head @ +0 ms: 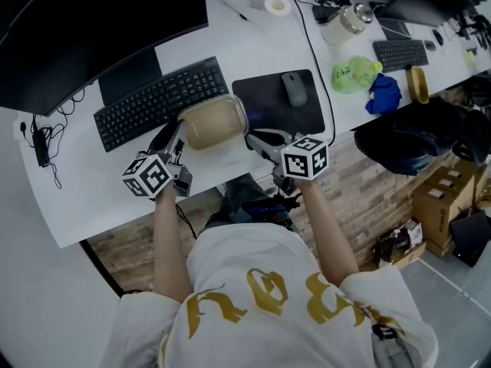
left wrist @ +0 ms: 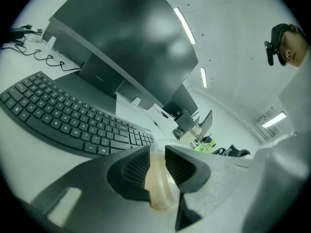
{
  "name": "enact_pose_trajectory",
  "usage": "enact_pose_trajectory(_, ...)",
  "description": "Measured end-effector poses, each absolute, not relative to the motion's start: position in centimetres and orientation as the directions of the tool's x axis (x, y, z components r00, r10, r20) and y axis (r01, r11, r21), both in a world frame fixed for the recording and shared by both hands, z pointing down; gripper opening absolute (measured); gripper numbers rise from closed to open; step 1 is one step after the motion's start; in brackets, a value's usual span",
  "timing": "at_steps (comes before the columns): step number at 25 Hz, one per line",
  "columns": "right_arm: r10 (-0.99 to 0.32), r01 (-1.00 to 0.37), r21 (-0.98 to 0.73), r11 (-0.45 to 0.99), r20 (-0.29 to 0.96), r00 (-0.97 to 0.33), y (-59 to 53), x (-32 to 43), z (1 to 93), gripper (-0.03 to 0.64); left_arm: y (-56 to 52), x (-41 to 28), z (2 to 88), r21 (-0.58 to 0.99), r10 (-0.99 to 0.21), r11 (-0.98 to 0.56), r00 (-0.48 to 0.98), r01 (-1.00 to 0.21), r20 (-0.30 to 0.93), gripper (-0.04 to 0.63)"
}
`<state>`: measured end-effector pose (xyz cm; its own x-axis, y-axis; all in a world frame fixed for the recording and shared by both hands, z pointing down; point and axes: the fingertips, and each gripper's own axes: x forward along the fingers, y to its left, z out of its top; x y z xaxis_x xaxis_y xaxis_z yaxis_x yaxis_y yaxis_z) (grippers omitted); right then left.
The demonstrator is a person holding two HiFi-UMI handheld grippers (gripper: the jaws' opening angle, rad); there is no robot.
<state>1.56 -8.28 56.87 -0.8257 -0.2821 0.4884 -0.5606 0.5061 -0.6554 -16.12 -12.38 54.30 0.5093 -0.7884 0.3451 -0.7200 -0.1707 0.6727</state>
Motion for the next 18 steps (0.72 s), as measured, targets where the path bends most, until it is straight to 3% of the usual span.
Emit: enact_pose_trajectory(18, -0.369, -0.542, -0.675, 0.5, 0.4, -0.839, -8.0, 1.6, 51.5, 0.026, -11.1, -16.2, 50.0, 0.658, -0.82, -0.198, 0.491, -0.726, 0.295, 0.095)
